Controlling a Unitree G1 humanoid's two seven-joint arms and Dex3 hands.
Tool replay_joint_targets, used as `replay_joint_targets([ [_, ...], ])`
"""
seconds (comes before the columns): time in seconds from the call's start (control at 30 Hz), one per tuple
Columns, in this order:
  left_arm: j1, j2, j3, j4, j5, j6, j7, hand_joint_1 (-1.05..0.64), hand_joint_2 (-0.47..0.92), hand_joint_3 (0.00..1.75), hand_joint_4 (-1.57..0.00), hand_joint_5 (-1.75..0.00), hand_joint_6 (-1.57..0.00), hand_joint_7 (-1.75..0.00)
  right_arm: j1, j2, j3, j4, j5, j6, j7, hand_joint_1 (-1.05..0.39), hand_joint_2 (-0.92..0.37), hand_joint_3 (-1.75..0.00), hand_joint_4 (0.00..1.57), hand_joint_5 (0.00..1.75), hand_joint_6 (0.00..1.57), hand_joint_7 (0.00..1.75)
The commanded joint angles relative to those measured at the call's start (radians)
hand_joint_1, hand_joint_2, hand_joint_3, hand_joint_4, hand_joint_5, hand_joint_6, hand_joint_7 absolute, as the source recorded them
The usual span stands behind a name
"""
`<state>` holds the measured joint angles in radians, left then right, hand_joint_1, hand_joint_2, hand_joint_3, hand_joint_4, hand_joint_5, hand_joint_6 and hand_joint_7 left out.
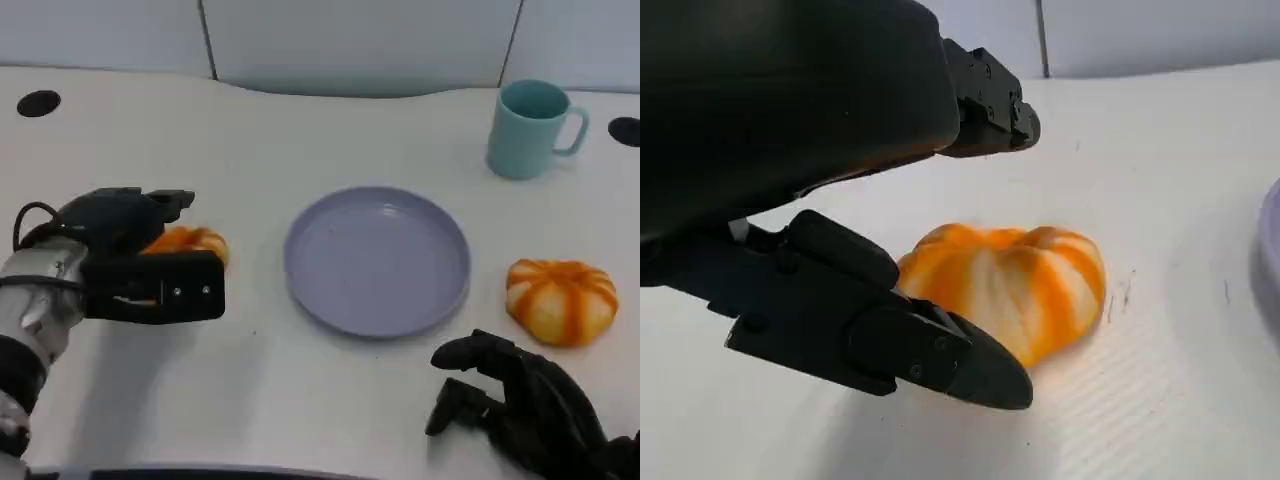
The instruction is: Grasp the bread from the table and place it into the plate.
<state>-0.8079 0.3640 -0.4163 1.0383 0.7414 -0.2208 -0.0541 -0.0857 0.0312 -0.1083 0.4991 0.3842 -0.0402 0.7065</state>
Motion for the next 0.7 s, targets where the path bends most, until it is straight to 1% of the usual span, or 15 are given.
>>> replay_joint_targets([
  [0.03,-0.071,-0.014,-0.032,0.096,0.002,0.017,0.014,-0.7,0.83,0.0,-0.02,-0.04,-0.13,-0.01,0.026,-0.01,0.001,-0.007,0.0,0.006,-0.004,-0.51,-0.92,-0.45,0.68,1.38,0.75,0.88],
  [0.13,-0.102,-0.026,-0.052,0.148,0.003,0.028,0.018,-0.69,0.83,0.0,-0.02,-0.04,-0.13,-0.01,0.032,-0.008,0.001,-0.02,0.005,0.024,-0.012,-0.51,-0.92,-0.43,0.69,1.38,0.76,0.89],
  [0.33,-0.146,-0.053,-0.08,0.222,-0.001,0.055,0.009,-0.7,0.79,0.0,-0.08,-0.07,-0.17,-0.02,0.048,-0.009,0.004,-0.036,0.004,0.015,-0.011,-0.51,-0.92,-0.45,0.69,1.38,0.75,0.9],
  [0.53,-0.151,-0.078,-0.095,0.259,-0.005,0.073,0.001,-0.69,0.79,0.0,-0.14,-0.09,-0.2,-0.02,0.055,-0.009,-0.001,-0.034,0.022,0.014,0.016,-0.51,-0.92,-0.45,0.68,1.38,0.73,0.9],
  [0.7,-0.148,-0.097,-0.125,0.279,0.009,0.089,-0.012,-0.74,0.8,0.0,-0.17,-0.1,-0.2,-0.02,0.071,-0.012,0.003,-0.055,0.025,0.018,0.013,-0.51,-0.92,-0.45,0.69,1.36,0.73,0.89],
])
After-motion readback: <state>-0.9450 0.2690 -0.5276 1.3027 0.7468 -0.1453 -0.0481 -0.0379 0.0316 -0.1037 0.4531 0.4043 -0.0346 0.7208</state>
